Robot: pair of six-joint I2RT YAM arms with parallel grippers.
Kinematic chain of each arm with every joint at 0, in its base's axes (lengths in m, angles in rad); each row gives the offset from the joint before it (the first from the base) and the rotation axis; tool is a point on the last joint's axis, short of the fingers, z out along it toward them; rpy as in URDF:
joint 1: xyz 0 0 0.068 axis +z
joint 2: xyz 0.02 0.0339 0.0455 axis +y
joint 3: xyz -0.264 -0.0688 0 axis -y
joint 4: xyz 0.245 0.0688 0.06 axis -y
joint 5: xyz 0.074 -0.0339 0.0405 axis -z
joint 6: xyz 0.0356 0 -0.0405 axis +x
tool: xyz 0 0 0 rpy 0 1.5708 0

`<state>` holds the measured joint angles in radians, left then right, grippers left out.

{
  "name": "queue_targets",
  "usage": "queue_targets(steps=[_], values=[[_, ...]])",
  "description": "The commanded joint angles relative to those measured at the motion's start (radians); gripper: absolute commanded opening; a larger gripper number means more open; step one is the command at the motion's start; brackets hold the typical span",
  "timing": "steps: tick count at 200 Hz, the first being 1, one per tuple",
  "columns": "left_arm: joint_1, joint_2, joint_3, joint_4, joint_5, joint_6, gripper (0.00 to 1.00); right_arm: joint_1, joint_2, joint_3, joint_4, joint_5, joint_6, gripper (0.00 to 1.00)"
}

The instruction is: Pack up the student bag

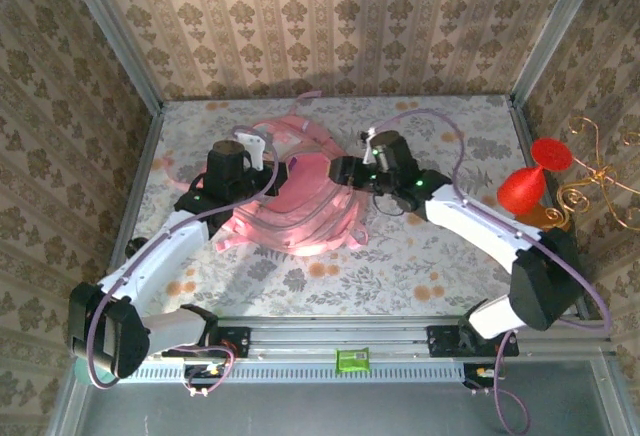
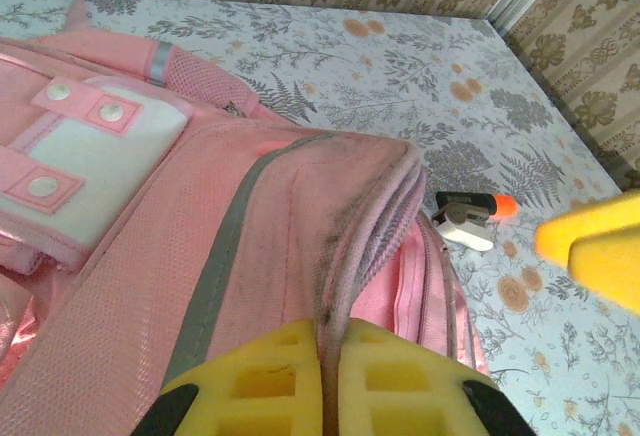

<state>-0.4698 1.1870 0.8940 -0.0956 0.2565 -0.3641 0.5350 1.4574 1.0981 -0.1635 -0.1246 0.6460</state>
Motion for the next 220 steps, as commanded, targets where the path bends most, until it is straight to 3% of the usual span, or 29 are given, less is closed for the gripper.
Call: queue_targets(steps=[1, 18, 41, 117, 172, 220], values=[[0.007, -0.044, 0.002, 0.11, -0.006, -0.008, 0.0, -0.119, 0.04, 0.0, -0.275, 0.205, -0.278, 0.71], [0.008, -0.044, 0.005, 0.103, -0.007, -0.008, 0.0, -0.21, 0.109, 0.04, -0.321, 0.207, -0.352, 0.8], [0.007, -0.045, 0.01, 0.1, -0.004, -0.002, 0.0, -0.269, 0.235, 0.127, -0.363, 0.201, -0.419, 0.84], [0.007, -0.049, 0.018, 0.073, 0.0, 0.01, 0.0, -0.278, 0.583, 0.421, -0.468, 0.053, -0.442, 0.84], [0.007, -0.034, 0.019, 0.08, 0.001, 0.013, 0.0, -0.264, 0.565, 0.382, -0.519, -0.004, -0.426, 0.74], [0.007, -0.021, 0.014, 0.082, 0.01, 0.014, 0.0, -0.247, 0.497, 0.276, -0.527, 0.018, -0.413, 0.7]])
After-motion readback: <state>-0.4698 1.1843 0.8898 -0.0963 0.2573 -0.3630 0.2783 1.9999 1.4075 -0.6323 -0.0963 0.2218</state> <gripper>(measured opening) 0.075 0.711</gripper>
